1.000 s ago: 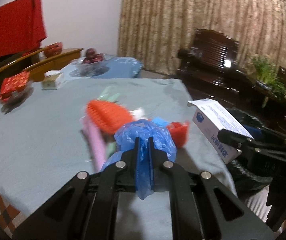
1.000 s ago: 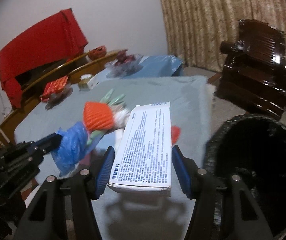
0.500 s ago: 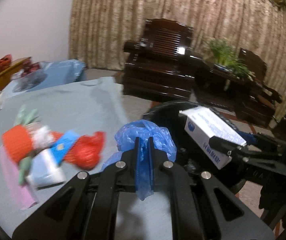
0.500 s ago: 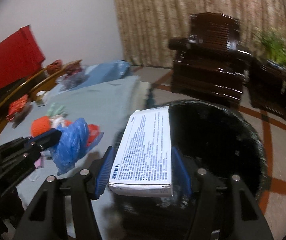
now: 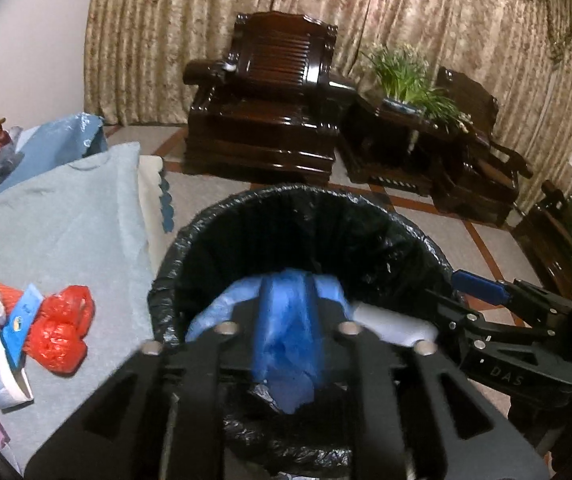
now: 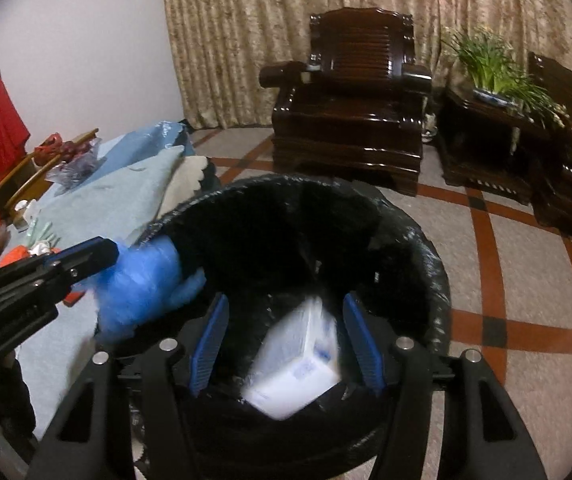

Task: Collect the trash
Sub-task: 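Carry both items over the bin and open both tools to drop them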

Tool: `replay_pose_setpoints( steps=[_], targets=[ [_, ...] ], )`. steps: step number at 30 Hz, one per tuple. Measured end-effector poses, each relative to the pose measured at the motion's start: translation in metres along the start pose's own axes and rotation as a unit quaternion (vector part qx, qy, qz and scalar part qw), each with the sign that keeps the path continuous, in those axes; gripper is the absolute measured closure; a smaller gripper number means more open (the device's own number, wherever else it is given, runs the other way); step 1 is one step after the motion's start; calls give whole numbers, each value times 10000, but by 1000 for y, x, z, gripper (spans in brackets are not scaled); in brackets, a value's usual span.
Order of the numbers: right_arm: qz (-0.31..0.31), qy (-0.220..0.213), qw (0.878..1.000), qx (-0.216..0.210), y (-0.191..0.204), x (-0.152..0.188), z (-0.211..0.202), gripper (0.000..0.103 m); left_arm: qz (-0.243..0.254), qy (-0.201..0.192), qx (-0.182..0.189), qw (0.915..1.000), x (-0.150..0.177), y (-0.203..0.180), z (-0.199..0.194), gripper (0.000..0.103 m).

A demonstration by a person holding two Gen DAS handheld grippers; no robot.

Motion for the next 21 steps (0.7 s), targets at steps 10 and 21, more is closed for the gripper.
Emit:
replay_pose_setpoints(
  steps=[10, 21],
  targets=[
    [27, -238, 9997, -5, 10, -6, -14, 6, -214, -366, -547, 9976, 2, 45, -48, 26],
    [-588, -650, 9927, -825, 112, -33, -24, 6, -745, -918, -1985, 9729, 20, 152, -158, 13]
  ],
)
Point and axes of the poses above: each gripper's, at about its wrist camera, not at the fingertips, and z roughly the way its jaws point, y to its left, x to its underside, the point moved 4 cm from there along z, roughly the way its jaws point, and after that the axes turned 2 degrees about -z, right-handed, at the moved point
